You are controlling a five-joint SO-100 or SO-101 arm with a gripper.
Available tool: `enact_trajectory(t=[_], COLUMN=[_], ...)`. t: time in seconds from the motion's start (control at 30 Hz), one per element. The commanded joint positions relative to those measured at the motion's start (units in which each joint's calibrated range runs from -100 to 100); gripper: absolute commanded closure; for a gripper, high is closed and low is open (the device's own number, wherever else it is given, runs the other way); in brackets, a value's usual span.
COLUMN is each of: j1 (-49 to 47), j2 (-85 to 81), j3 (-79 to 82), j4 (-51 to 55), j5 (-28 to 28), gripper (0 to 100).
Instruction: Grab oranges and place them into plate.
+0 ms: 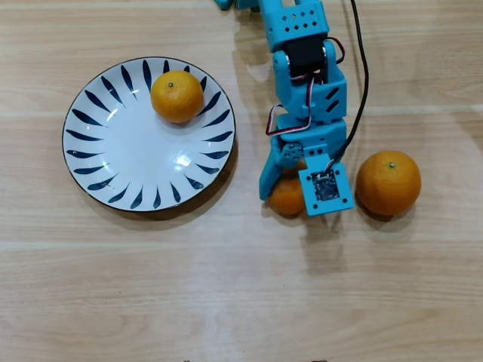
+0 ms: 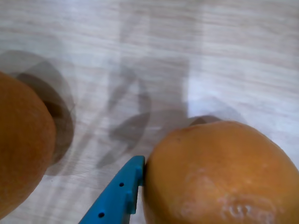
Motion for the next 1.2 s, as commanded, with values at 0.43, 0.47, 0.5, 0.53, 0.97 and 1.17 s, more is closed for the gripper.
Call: enact_trajectory(t=[0.43,0.47,0.5,0.53,0.97,1.17], j1=[-0.9,-1.0,-1.3,-1.4,-1.8,-1.3], j2=[-1.0,-1.0,-0.9,-0.7,0.0,0.0], j3=[-1.7,-2.5,-3.2,-4.5,-4.8,-4.2], j4=[1.7,1.7,1.7,1.7,-2.6,-2.3], j5=[-0.4,-0.4,-0.4,-0.3,-0.3,-0.3], gripper=[58,58,58,58,62,74])
